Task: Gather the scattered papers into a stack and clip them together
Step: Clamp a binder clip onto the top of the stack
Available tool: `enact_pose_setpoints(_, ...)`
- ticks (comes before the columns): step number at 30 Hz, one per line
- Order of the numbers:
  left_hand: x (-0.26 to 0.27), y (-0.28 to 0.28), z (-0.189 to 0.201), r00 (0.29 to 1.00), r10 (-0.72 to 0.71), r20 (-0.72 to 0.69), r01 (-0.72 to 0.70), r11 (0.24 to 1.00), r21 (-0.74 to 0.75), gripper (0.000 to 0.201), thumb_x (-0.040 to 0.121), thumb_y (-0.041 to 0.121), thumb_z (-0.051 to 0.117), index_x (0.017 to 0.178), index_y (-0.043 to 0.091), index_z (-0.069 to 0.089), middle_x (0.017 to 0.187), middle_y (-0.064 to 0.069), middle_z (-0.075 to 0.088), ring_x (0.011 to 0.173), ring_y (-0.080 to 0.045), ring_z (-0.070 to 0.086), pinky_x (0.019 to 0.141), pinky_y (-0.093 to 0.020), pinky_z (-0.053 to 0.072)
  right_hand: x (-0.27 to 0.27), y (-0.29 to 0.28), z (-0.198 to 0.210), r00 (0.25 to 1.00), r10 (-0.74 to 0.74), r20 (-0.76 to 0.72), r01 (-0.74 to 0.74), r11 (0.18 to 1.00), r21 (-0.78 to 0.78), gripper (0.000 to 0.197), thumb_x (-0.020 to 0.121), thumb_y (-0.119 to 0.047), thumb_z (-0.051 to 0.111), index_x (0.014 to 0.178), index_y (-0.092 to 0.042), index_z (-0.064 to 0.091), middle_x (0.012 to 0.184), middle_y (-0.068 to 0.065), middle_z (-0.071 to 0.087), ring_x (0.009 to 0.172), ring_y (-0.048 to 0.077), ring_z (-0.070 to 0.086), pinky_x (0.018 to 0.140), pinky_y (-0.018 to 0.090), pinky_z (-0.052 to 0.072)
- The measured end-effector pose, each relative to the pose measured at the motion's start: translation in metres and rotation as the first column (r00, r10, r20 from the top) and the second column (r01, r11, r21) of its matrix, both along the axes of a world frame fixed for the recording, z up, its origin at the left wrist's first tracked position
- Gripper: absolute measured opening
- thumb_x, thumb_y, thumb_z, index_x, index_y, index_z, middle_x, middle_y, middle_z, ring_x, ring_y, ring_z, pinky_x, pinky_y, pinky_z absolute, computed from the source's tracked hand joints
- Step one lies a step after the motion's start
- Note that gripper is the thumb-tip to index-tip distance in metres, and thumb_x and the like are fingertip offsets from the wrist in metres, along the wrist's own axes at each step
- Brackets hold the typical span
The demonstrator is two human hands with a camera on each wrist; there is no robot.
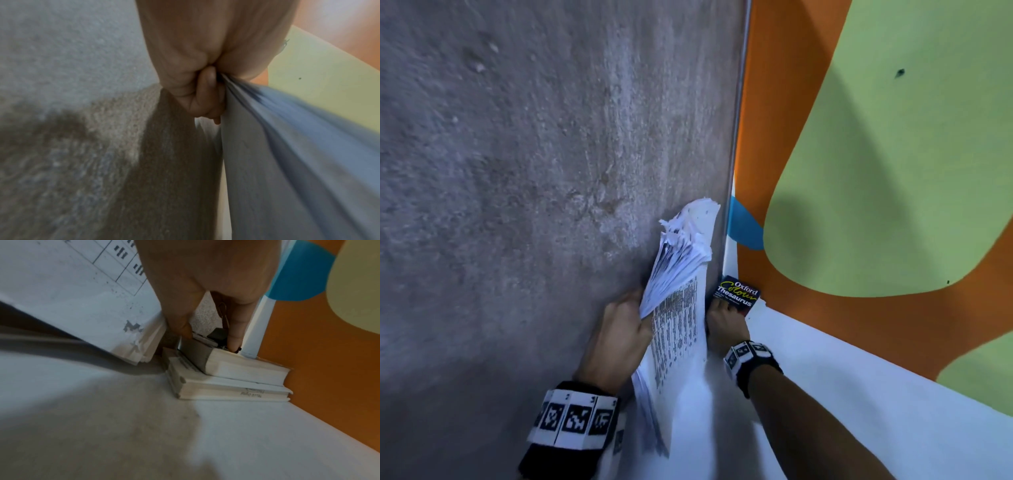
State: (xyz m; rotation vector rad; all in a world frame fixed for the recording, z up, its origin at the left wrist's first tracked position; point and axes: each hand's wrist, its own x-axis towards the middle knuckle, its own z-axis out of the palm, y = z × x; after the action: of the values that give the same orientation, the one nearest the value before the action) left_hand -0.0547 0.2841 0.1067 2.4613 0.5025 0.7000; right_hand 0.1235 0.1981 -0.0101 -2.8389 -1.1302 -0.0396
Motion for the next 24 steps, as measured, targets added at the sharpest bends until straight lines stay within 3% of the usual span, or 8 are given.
enact_pose_setpoints(2, 0.001, -0.001, 0.0, 0.999, 0.016, 0.032, -0.014, 0.998, -0.061, 0.036, 0.084, -0.001, 0.049, 0.056, 0.019, 0.038, 0.054, 0.009, 0.045, 0.052, -0.015, 0.047, 0.047, -0.019, 0.031, 0.004, -0.01, -0.002, 0.991, -0.109, -0.074, 0.123, 0.968, 0.217, 0.04, 0.084, -0.019, 0.052, 0.118, 0.003, 0.05, 0.115, 0.022, 0.055, 0.092, 0.038, 0.064, 0.07, 0.039, 0.05)
enact_pose_setpoints(5, 0.005, -0.004, -0.001, 0.997, 0.048, 0.054, -0.042, 0.993, -0.107, 0.04, 0.09, 0.004, 0.053, 0.054, 0.01, 0.036, 0.046, 0.001, 0.039, 0.045, -0.012, 0.038, 0.044, -0.018, 0.03, 0.016, -0.045, 0.002, 0.89, -0.212, -0.405, 0.421, 0.726, 0.544, 0.03, 0.081, -0.023, 0.061, 0.103, -0.004, 0.067, 0.103, 0.02, 0.065, 0.087, 0.038, 0.066, 0.071, 0.037, 0.049)
enact_pose_setpoints(10, 0.023, -0.026, -0.006, 0.99, -0.094, 0.105, 0.114, 0.972, -0.204, 0.036, 0.096, 0.037, 0.046, 0.065, 0.019, 0.05, 0.06, 0.004, 0.055, 0.059, -0.01, 0.05, 0.061, -0.029, 0.04, 0.026, -0.16, 0.017, 0.462, 0.373, -0.805, 0.835, 0.124, 0.537, 0.037, 0.083, -0.035, 0.069, 0.096, -0.001, 0.071, 0.105, 0.024, 0.069, 0.094, 0.031, 0.065, 0.088, 0.043, 0.056)
enact_pose_setpoints(13, 0.046, -0.055, -0.012, 0.947, -0.263, 0.186, 0.308, 0.908, -0.283, 0.023, 0.092, 0.049, 0.046, 0.08, 0.035, 0.06, 0.074, 0.028, 0.061, 0.074, 0.01, 0.054, 0.073, -0.015, 0.044, 0.017, -0.239, 0.037, 0.428, 0.532, -0.73, 0.786, 0.178, 0.591, 0.048, 0.084, -0.034, 0.064, 0.119, -0.001, 0.062, 0.124, 0.019, 0.064, 0.117, 0.032, 0.059, 0.099, 0.053, 0.047)
enact_pose_setpoints(16, 0.072, -0.086, -0.027, 0.914, -0.39, 0.113, 0.404, 0.851, -0.335, 0.056, 0.081, 0.071, 0.04, 0.086, 0.018, 0.06, 0.077, 0.009, 0.05, 0.069, -0.008, 0.046, 0.066, -0.022, 0.037, 0.004, -0.296, 0.061, 0.543, 0.53, -0.651, 0.644, 0.234, 0.728, 0.077, 0.062, -0.053, 0.081, 0.121, -0.005, 0.064, 0.126, 0.015, 0.064, 0.118, 0.027, 0.057, 0.104, 0.051, 0.038)
enact_pose_setpoints(20, 0.095, -0.14, -0.03, 0.825, -0.551, 0.122, 0.539, 0.705, -0.46, 0.03, 0.083, 0.063, 0.051, 0.077, 0.034, 0.051, 0.076, 0.007, 0.048, 0.07, -0.01, 0.047, 0.065, -0.023, 0.034, -0.002, -0.352, 0.098, 0.713, 0.454, -0.533, 0.458, 0.273, 0.846, 0.061, 0.064, -0.045, 0.083, 0.109, -0.005, 0.072, 0.116, 0.007, 0.069, 0.115, 0.023, 0.06, 0.093, 0.035, 0.051)
enact_pose_setpoints(22, 0.105, -0.167, -0.028, 0.777, -0.618, 0.116, 0.579, 0.632, -0.514, 0.015, 0.083, 0.05, 0.056, 0.079, 0.036, 0.061, 0.069, 0.014, 0.057, 0.068, 0.001, 0.057, 0.072, -0.023, 0.041, -0.001, -0.377, 0.108, 0.754, 0.428, -0.498, 0.385, 0.327, 0.863, 0.052, 0.072, -0.035, 0.08, 0.11, 0.0, 0.07, 0.115, 0.016, 0.065, 0.111, 0.03, 0.06, 0.091, 0.043, 0.051)
enact_pose_setpoints(24, 0.115, -0.187, -0.029, 0.734, -0.67, 0.115, 0.611, 0.576, -0.544, 0.033, 0.079, 0.059, 0.058, 0.092, 0.028, 0.063, 0.079, 0.016, 0.059, 0.074, 0.004, 0.06, 0.073, -0.014, 0.043, 0.0, -0.402, 0.114, 0.754, 0.44, -0.489, 0.351, 0.359, 0.865, 0.046, 0.078, -0.022, 0.076, 0.112, 0.008, 0.066, 0.114, 0.023, 0.062, 0.106, 0.035, 0.061, 0.087, 0.044, 0.051)
